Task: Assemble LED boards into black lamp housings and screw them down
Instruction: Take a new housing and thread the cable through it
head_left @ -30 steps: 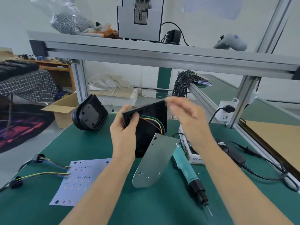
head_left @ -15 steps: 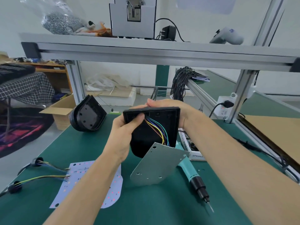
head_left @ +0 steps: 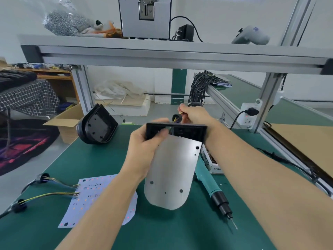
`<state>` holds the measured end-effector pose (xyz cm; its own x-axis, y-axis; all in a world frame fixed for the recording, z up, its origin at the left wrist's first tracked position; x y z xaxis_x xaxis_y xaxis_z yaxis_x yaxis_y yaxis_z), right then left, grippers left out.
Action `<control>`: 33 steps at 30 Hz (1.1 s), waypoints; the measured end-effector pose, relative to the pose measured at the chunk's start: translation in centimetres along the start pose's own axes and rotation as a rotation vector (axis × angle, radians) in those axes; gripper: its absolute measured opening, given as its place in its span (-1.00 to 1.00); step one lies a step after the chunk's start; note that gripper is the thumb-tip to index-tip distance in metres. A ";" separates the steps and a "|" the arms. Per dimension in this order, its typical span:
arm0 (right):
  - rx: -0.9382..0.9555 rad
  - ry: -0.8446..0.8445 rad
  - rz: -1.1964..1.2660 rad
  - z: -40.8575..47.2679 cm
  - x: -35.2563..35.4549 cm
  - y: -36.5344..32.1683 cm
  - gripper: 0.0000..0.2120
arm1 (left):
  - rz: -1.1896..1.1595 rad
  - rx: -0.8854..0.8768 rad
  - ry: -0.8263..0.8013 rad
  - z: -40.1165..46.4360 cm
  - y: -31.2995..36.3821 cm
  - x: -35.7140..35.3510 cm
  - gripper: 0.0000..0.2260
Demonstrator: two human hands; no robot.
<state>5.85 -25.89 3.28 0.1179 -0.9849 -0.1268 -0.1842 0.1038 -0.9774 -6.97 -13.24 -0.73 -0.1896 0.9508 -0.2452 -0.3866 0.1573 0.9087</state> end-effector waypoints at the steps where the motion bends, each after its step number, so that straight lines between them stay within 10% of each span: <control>1: -0.029 0.006 0.003 0.0 0.1 0.2 -0.83 | -0.024 0.036 0.077 0.1 -0.1 0.0 -0.87; 5: -0.049 0.038 -0.270 -1.5 1.2 1.5 -0.57 | -0.060 0.132 0.424 1.3 -0.9 1.3 -0.84; 9: 0.394 0.129 -0.623 -7.4 2.8 5.5 -0.50 | -0.128 0.234 0.625 0.9 -2.2 2.3 -0.82; 16: 0.685 -0.040 -1.430 -13.3 0.0 11.1 0.18 | -0.349 0.488 0.415 0.5 -2.0 0.9 -0.79; 25: 0.847 -0.008 -1.180 -14.2 2.1 8.7 -0.67 | -0.099 0.323 0.362 0.4 -1.4 2.8 -0.82; 33: 0.992 0.203 -0.951 -14.7 3.4 8.1 -0.71 | -0.057 0.317 0.426 -0.1 -1.3 3.7 -0.72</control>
<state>-9.56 -30.41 -2.57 -0.3525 -0.7256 0.5910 0.6580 -0.6412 -0.3948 -7.26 -9.97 -2.82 -0.5514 0.7561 -0.3526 -0.1277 0.3412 0.9313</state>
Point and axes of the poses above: each hand's wrist, its own z-axis towards the middle knuckle, its own x-axis out of the back of the hand, y = z × x, the point moved 2 cm from there along z, towards the middle knuckle, and after that the axes turned 1 degree about -z, right-handed, at the moved point
